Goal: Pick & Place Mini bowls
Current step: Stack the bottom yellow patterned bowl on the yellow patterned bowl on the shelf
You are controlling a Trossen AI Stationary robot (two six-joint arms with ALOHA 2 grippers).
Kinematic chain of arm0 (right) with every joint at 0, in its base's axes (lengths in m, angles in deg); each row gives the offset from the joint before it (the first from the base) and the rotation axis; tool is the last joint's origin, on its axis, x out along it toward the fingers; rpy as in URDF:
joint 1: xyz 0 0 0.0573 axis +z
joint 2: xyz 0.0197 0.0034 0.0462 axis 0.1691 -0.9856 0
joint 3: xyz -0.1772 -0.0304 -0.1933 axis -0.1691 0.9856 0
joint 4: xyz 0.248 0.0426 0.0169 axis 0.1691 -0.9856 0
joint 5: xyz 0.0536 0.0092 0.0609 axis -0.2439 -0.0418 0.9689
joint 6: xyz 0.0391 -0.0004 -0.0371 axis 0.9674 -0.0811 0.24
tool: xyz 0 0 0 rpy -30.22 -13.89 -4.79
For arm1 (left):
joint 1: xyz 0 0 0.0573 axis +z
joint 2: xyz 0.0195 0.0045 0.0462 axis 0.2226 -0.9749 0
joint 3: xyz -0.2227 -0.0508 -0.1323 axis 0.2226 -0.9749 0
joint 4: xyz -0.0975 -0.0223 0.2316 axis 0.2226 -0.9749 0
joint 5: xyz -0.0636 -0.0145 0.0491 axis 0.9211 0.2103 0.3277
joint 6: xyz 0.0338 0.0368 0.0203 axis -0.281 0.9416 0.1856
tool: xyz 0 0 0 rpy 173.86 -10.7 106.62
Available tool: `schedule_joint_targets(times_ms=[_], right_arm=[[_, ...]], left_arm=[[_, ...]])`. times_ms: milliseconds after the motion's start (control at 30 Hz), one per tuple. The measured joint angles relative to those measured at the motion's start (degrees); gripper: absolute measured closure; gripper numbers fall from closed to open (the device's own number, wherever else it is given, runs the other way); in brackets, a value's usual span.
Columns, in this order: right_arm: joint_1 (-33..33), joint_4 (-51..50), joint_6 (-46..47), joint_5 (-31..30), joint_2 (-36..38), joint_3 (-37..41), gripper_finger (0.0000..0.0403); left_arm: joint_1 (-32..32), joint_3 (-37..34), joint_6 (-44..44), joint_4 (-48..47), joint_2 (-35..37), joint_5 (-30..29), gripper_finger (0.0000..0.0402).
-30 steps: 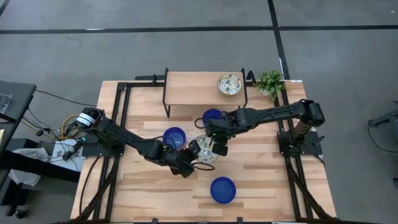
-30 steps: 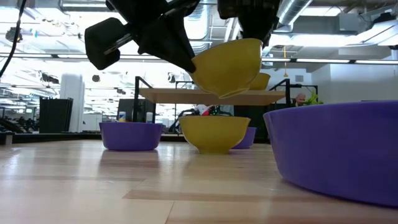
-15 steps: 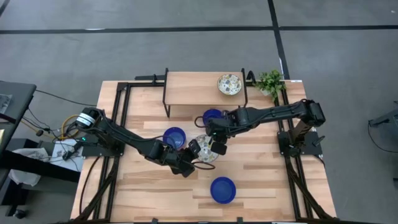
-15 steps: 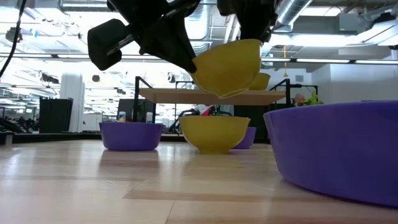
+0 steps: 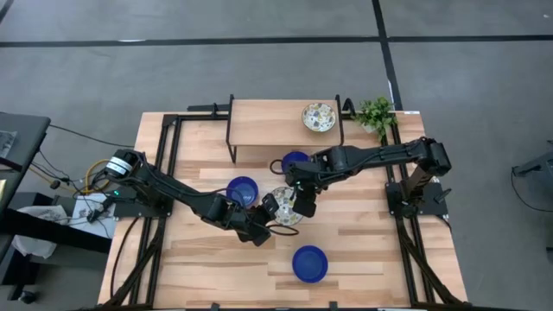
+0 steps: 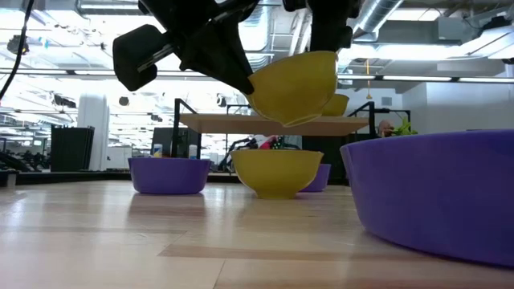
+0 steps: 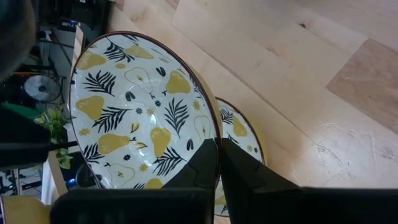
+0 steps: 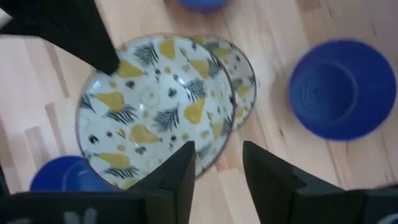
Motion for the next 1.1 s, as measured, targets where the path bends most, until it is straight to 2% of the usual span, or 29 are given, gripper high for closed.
schedule_joint_targets(times_ms=[167,333,933,1100], right_arm=[[0.0,0.3,0.1,1.5,0.1,0.0,0.0232],[0.0,0.1,0.5,3.9,0.1,0.0,0.0213],[0.4,-0.5,2.0,4.0,0.1,0.0,0.0232],[0.7,-0.5,2.4,3.9,0.1,0.0,0.0235]], left_arm=[[0.0,0.0,0.0,0.0,0.0,0.0,0.0390],[0.0,0.0,0.0,0.0,0.0,-0.2,0.0392],[-2.1,0.0,2.2,1.7,1.0,-3.0,0.0392],[-2.7,0.0,5.7,3.0,1.0,-8.1,0.0392]])
